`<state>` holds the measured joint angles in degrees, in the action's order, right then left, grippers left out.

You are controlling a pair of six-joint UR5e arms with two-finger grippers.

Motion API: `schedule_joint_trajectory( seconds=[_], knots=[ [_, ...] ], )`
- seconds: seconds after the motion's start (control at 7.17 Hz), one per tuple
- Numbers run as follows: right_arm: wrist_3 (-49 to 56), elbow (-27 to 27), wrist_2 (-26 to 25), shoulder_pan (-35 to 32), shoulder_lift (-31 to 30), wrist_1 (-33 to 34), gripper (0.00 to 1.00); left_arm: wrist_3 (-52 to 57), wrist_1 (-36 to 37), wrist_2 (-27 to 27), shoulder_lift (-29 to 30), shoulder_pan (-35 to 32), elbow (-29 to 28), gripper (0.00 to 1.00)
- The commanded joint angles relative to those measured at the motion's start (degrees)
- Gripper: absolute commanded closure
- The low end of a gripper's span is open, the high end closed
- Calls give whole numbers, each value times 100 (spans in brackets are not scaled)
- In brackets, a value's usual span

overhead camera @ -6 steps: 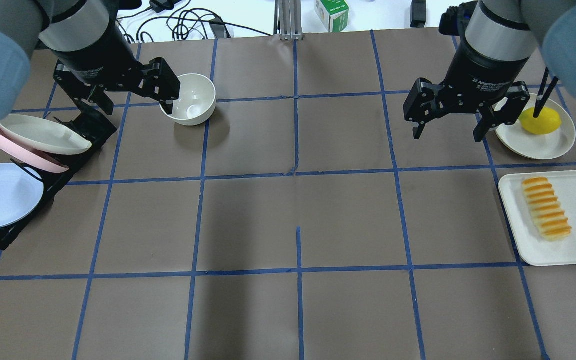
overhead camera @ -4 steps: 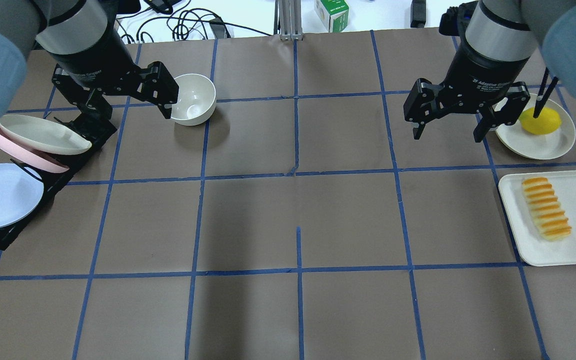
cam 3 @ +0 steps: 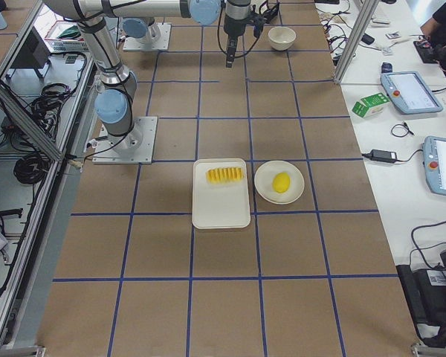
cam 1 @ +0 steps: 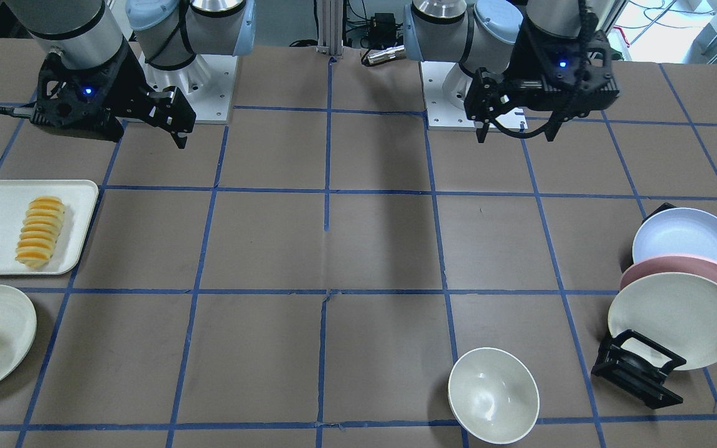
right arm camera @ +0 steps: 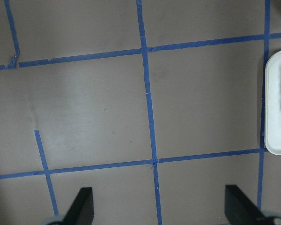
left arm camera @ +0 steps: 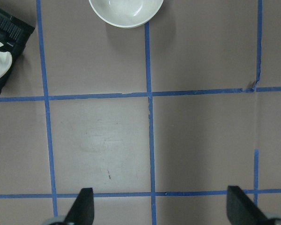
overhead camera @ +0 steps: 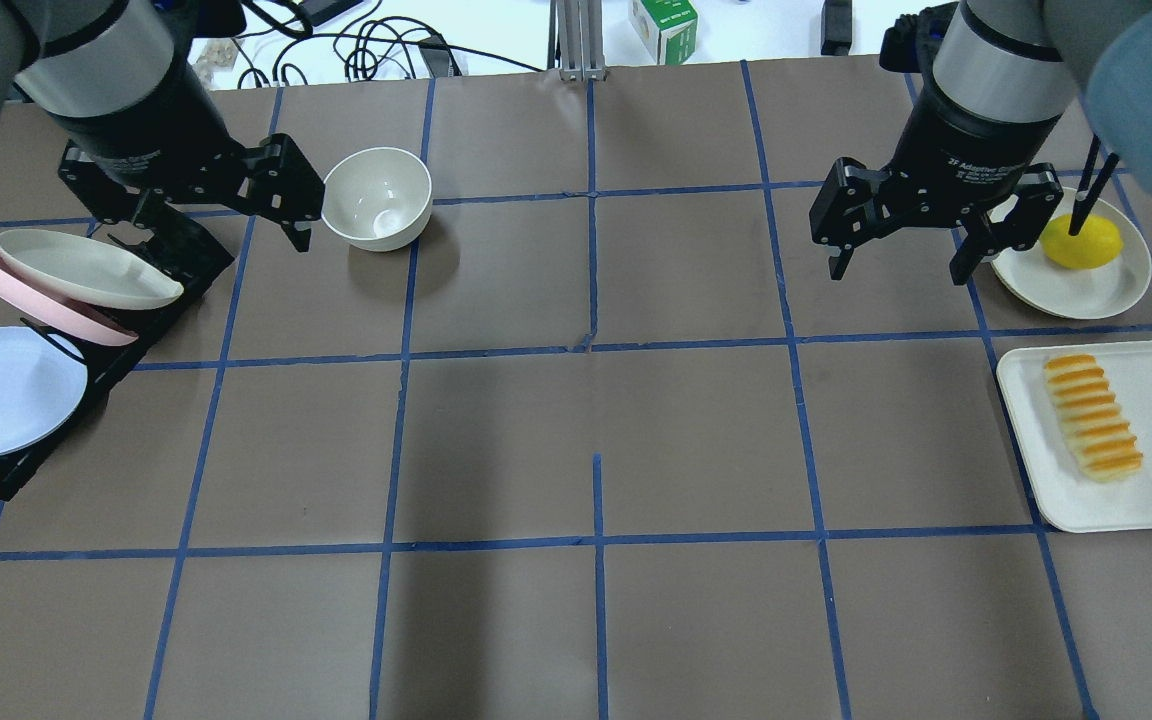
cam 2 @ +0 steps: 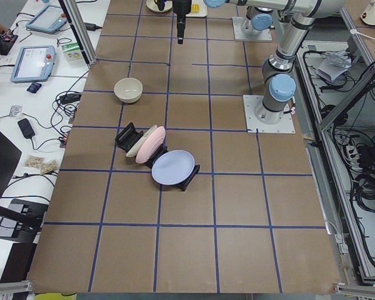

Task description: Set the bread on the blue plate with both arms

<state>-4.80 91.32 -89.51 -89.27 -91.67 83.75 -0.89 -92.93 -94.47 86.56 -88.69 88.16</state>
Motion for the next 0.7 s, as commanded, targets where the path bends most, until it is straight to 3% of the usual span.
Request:
schedule_joint_trajectory(
  seconds=[0.0, 0.28, 0.42, 0.56],
  knots=[
    [93, 9, -23, 171, 18, 36, 0, -8, -293, -186, -96, 1329, 8, 0],
    [452, 131, -5, 1116, 88, 45, 0, 80, -358, -167, 71, 3060, 139, 0],
    [801, 393, -275, 1557, 114, 210, 0, 72, -244, -177, 132, 3808, 236, 0],
    [1510, 761, -695, 1840, 210, 804, 0, 63, -25, -177, 281, 4285, 489, 0]
  ],
)
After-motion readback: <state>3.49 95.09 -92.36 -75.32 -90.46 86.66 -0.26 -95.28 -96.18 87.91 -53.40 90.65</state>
